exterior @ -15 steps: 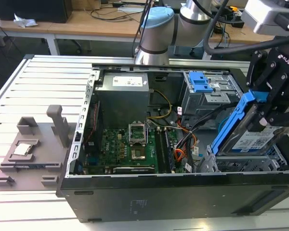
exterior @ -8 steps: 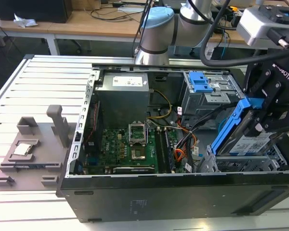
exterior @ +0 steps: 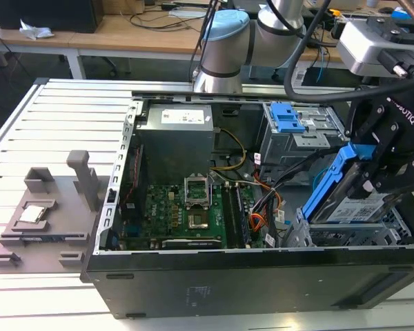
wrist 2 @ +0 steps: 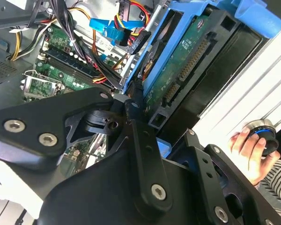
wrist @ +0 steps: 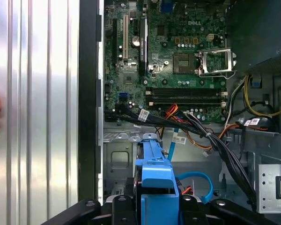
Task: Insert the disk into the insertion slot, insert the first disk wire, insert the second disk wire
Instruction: 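Insert the disk into the insertion slot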
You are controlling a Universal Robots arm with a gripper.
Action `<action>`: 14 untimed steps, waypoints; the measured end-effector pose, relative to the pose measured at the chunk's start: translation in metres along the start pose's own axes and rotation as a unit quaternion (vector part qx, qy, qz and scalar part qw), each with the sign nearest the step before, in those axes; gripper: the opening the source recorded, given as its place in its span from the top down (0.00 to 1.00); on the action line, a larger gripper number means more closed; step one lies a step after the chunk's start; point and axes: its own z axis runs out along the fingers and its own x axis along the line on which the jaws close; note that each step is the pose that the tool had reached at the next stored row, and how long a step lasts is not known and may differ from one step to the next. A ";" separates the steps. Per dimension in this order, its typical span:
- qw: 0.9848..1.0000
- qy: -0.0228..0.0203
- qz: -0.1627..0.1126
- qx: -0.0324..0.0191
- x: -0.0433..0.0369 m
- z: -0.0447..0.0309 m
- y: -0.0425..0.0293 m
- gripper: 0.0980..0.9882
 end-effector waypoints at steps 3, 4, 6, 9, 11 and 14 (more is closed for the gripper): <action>1.000 0.000 0.000 0.000 0.0001 0.0041 -0.0002 0.70; 1.000 0.000 0.000 0.000 0.0001 0.0056 -0.0002 0.70; 1.000 0.000 0.000 0.000 0.0001 0.0080 -0.0003 0.70; 1.000 0.000 0.000 0.000 0.0002 0.0115 -0.0005 0.70; 1.000 0.000 0.000 0.000 0.0002 0.0127 -0.0005 0.70; 1.000 0.000 0.000 0.000 0.0003 0.0133 -0.0005 0.70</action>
